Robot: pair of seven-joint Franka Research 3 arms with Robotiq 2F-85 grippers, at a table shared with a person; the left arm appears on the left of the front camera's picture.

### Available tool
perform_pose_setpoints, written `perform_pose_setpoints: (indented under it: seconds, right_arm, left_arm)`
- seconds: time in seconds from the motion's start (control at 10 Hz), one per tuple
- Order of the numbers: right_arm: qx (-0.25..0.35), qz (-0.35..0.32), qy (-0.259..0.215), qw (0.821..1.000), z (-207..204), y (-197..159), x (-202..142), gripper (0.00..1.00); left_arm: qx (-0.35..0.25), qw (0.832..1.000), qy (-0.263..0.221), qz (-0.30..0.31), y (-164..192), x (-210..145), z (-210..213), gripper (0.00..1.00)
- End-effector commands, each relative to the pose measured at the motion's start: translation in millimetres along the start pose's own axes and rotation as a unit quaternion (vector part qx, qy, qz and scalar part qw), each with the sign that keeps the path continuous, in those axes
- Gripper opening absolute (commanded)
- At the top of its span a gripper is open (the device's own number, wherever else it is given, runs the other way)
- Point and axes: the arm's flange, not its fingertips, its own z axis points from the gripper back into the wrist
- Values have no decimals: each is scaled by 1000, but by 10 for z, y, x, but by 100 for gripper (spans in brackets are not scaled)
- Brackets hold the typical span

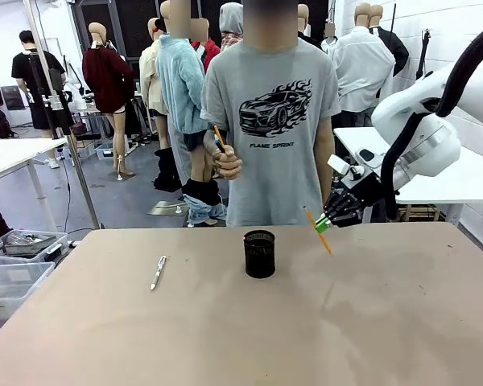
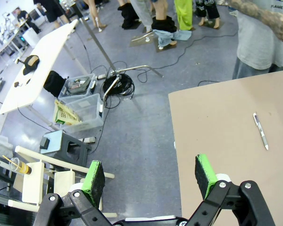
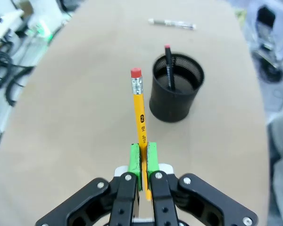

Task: Place the pens into the pen holder.
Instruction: Pick up a writing instrument from the table and place it into the Pen holder.

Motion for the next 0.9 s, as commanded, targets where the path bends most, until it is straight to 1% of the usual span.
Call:
perform_pose_setpoints:
  seconds: [0.0,0.1,0.2,0.3,0.5,0.7,0.8]
  right_arm:
    - [-14,19,-62,998,287,186,-121,0]
    - [-42,24,-81,996,539,422,-173,0]
    - [-79,33,-100,991,848,738,-221,0]
    - [-129,16,-94,987,1128,1027,-273,0]
    - [-206,-21,-80,975,1581,1669,-401,0]
    - [-281,-42,-87,955,1760,2249,-532,0]
    - [-312,-45,-93,944,1763,2476,-560,0]
  left_arm:
    - [1,1000,-3,2,5,8,-9,100]
    - [1,1000,-3,2,5,8,-9,100]
    - [1,1000,-3,2,5,8,-9,100]
    - [1,1000,-3,2,5,8,-9,100]
    - [1,1000,-3,2,5,8,-9,100]
    - [1,1000,-3,2,5,8,-9,100]
    - [1,1000,-3,2,5,8,-9,100]
